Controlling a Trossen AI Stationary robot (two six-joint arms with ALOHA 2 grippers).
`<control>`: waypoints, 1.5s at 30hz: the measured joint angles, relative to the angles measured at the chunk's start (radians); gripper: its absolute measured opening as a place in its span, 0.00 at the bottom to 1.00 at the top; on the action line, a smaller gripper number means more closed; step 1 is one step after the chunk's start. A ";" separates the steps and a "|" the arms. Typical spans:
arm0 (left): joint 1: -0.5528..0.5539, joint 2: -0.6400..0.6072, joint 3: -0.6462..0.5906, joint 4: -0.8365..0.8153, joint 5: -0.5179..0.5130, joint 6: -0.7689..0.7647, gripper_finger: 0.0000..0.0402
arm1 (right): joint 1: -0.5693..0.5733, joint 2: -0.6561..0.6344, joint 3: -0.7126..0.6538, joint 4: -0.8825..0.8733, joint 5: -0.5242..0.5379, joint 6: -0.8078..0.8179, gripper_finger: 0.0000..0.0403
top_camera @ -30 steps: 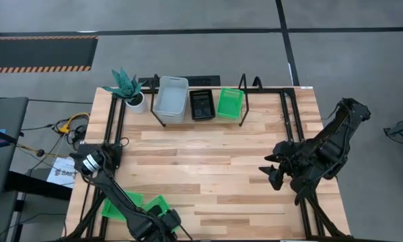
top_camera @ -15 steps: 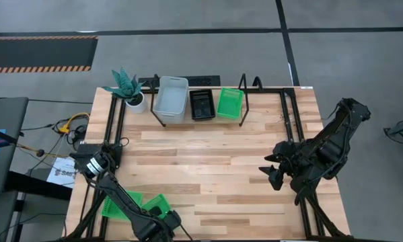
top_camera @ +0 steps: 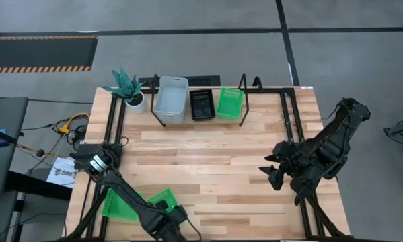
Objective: Stack baskets on shelf by color
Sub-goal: Stack the right green bin on top of the green bin on the shelf
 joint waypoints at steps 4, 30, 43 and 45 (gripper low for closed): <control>0.053 -0.004 0.000 0.000 0.008 0.107 0.00 | 0.000 0.000 0.000 -0.015 0.000 0.000 0.66; 0.597 -0.005 0.507 -0.174 -0.331 1.253 0.00 | -0.002 0.000 0.000 -0.073 0.023 0.000 0.66; 0.945 0.003 0.513 -0.035 -0.166 1.770 0.00 | -0.002 0.000 0.000 -0.077 0.030 0.025 0.66; 0.993 0.003 0.513 -0.023 -0.139 1.770 0.00 | -0.002 0.000 0.000 -0.077 0.047 0.033 0.66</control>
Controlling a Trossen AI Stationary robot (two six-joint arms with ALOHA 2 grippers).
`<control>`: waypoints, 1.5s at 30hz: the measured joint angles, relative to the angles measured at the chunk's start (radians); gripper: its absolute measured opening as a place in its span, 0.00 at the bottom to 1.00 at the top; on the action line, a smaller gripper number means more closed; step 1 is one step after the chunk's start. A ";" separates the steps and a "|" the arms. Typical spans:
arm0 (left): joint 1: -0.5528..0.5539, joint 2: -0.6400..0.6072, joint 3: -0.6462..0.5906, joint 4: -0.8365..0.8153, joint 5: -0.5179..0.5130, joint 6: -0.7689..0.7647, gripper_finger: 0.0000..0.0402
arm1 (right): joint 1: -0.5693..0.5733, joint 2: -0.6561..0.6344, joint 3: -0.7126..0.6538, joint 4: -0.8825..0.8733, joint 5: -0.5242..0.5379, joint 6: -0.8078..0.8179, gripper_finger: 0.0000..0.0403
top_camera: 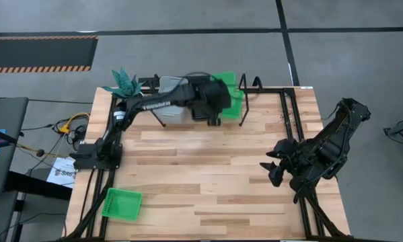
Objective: Stack baskets on shelf by color
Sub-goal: Stack the right green bin on top of the green bin on the shelf
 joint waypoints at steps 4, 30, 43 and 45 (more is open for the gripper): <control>0.062 0.005 0.000 0.038 0.120 -0.018 0.00 | -0.002 0.000 0.000 0.002 0.037 0.002 0.66; 0.061 0.114 0.000 0.146 0.179 0.050 0.00 | -0.079 0.000 0.000 -0.037 -0.002 -0.005 0.66; 0.060 0.163 -0.001 0.121 0.142 0.042 0.00 | -0.078 0.000 0.000 -0.041 -0.049 0.002 0.66; 0.060 0.162 0.000 0.122 0.128 0.049 0.00 | -0.079 0.000 0.000 -0.038 -0.050 0.003 0.66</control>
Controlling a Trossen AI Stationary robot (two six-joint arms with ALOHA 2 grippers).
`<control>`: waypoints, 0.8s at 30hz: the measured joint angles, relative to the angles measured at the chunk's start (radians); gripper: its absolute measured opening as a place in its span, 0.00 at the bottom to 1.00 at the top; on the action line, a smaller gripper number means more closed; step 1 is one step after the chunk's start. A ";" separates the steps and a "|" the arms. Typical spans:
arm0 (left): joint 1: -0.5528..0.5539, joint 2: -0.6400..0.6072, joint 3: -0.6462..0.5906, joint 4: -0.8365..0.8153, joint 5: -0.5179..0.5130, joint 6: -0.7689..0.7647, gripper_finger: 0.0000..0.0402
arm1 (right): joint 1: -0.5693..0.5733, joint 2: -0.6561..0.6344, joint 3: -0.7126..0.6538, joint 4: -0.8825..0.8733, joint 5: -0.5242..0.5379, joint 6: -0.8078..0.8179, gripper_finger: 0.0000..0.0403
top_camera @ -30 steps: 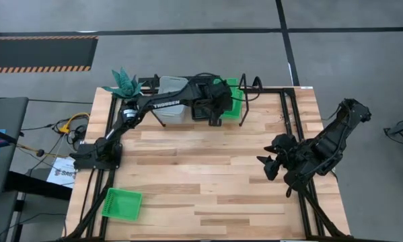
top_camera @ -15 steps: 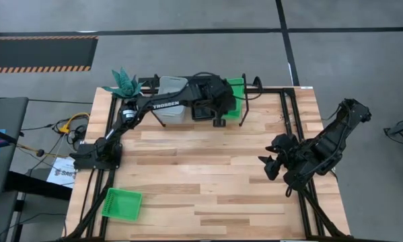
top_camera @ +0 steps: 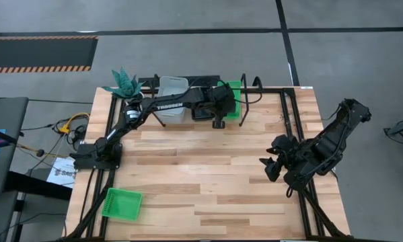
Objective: Stack baskets on shelf by color
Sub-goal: Stack the right green bin on top of the green bin on the shelf
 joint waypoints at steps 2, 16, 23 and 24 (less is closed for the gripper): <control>0.000 0.000 0.000 -0.005 -0.016 0.001 0.00 | 0.000 0.000 0.000 0.000 0.000 0.000 0.66; -0.026 0.000 0.000 -0.055 -0.026 -0.002 0.09 | 0.000 0.000 0.000 -0.004 0.000 0.018 0.66; -0.032 0.000 0.000 -0.040 -0.034 -0.002 0.22 | 0.000 0.000 0.000 -0.003 0.000 0.018 0.66; -0.032 0.000 0.000 -0.040 -0.034 -0.002 0.24 | 0.000 0.000 0.000 -0.003 0.000 0.018 0.66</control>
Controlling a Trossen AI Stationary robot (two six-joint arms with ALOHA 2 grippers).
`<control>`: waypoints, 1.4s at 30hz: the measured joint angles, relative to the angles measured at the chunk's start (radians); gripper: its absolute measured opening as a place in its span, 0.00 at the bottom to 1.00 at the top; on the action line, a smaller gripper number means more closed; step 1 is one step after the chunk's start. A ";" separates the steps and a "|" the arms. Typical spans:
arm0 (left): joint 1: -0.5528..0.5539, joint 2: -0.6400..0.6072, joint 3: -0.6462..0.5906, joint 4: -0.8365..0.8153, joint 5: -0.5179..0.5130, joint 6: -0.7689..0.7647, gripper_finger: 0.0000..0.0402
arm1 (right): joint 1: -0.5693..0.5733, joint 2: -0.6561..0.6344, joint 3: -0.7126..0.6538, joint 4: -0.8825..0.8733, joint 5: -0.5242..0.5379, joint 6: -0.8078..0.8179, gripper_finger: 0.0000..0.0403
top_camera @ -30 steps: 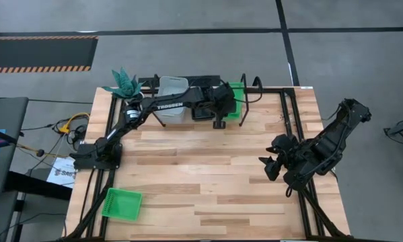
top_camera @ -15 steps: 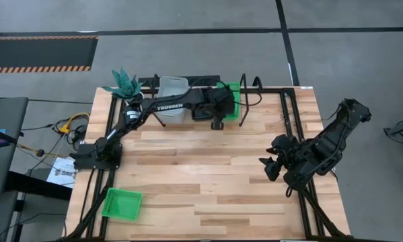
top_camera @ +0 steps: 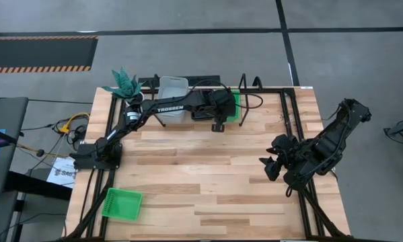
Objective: Stack baskets on shelf by color
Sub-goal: Stack the right green bin on top of the green bin on the shelf, then stack the green bin on top of the green bin on the shelf
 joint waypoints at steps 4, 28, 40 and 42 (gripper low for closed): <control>-0.008 -0.002 0.000 -0.001 -0.006 -0.017 0.30 | 0.000 0.000 0.000 0.000 0.000 0.000 0.66; -0.448 -0.288 0.007 -0.764 -0.125 -1.123 0.34 | 0.002 0.000 0.000 0.018 0.001 -0.014 0.66; -0.815 -0.293 -0.170 -0.762 -0.054 -1.850 0.34 | 0.002 0.000 0.000 0.054 -0.001 -0.053 0.66; -0.849 -0.293 -0.209 -0.763 -0.005 -1.947 0.34 | 0.002 0.000 0.000 0.054 -0.002 -0.053 0.66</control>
